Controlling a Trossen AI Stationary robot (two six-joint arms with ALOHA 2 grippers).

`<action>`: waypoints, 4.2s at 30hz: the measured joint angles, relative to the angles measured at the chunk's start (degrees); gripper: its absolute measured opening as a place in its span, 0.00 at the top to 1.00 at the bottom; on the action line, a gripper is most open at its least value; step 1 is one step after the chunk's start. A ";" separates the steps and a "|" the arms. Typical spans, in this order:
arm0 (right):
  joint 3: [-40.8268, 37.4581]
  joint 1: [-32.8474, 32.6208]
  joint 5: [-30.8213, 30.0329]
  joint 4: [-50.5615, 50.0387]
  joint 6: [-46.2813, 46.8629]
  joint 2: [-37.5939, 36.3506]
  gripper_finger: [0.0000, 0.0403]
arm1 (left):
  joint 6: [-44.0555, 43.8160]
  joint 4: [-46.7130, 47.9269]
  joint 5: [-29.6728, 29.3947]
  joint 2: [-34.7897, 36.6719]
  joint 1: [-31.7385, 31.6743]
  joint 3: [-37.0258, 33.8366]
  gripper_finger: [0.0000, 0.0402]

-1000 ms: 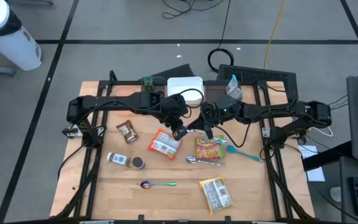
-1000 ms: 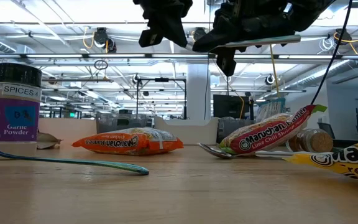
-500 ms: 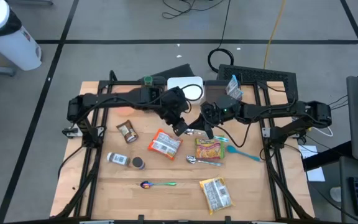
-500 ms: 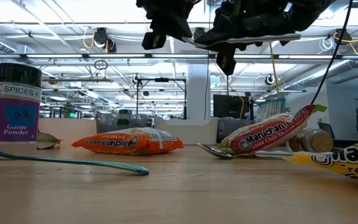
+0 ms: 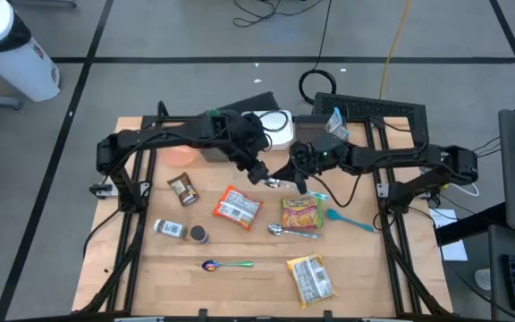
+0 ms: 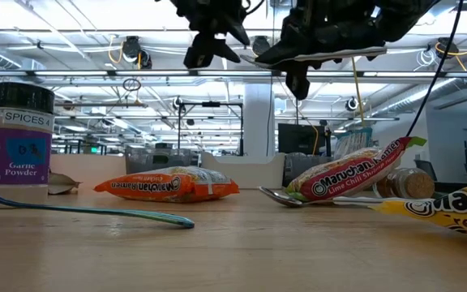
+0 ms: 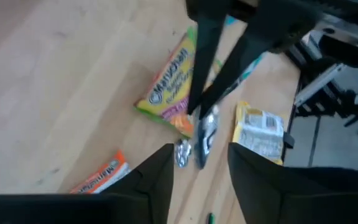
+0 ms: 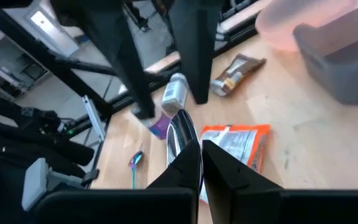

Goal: Pick & Place Food Item
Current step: Put the bottom blue spoon into the white bin

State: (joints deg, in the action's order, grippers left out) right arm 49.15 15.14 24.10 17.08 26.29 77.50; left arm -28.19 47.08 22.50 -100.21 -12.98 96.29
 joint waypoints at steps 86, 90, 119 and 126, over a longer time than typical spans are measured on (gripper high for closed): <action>-12.12 -2.13 -31.32 51.97 11.52 -2.53 1.00 | -17.46 -72.21 -14.03 3.94 6.60 -26.59 0.58; -10.05 -2.09 -29.79 51.89 12.03 -0.33 1.00 | -16.94 -70.99 -15.60 3.94 6.46 -26.59 0.58; -6.48 -2.08 -27.26 50.84 10.97 2.15 1.00 | -15.11 -69.65 -16.13 4.01 5.90 -26.55 0.91; -6.48 -2.08 -27.01 50.90 10.98 2.13 1.00 | -14.52 -69.50 -16.30 4.01 5.84 -26.55 0.95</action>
State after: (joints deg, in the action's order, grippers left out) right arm 42.68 13.06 -2.92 67.99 37.28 79.64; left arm -42.71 -22.42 6.20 -96.20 -7.14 69.73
